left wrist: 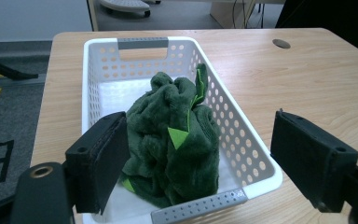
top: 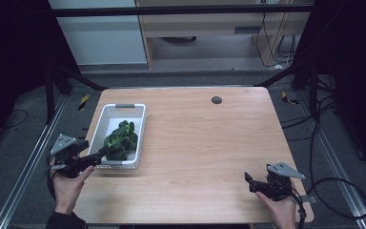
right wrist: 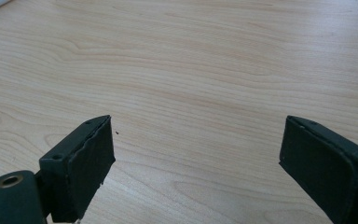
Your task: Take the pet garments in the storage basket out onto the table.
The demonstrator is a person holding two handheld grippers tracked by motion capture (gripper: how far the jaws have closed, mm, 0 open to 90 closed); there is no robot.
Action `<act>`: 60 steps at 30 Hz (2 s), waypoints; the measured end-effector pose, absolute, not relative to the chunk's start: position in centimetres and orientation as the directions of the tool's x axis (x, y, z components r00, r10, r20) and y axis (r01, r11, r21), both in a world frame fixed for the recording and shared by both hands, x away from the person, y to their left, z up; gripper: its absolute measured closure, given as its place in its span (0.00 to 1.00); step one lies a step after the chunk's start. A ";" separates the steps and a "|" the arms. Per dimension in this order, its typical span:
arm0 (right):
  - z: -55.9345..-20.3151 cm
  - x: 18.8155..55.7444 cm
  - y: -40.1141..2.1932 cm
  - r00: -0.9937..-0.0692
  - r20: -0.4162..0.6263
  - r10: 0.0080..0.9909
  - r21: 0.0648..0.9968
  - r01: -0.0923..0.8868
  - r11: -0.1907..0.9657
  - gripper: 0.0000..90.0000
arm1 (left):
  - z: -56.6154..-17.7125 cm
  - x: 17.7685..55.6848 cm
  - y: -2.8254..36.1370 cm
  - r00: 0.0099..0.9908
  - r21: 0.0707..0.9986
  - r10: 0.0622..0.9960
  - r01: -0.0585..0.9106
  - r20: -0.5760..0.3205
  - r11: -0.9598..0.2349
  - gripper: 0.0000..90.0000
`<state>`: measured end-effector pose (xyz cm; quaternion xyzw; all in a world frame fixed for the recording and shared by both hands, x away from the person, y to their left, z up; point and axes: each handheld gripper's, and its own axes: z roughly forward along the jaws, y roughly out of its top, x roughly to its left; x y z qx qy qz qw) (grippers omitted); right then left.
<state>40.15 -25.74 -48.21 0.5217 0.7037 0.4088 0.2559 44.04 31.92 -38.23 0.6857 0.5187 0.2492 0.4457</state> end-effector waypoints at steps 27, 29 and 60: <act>-48.4 40.4 -25.7 -0.337 0.067 0.939 0.829 0.542 0.135 0.11 | -38.9 47.9 30.5 0.373 0.798 0.925 0.578 -0.071 -0.172 0.18; -48.3 40.4 -25.7 -0.338 0.066 0.939 0.830 0.540 0.136 0.11 | -39.0 48.2 30.4 0.374 0.793 0.925 0.583 -0.068 -0.178 0.18; -48.4 40.5 -25.8 -0.343 0.074 0.936 0.824 0.550 0.136 0.11 | -39.6 51.8 28.6 0.410 0.677 0.912 0.665 0.024 -0.316 0.15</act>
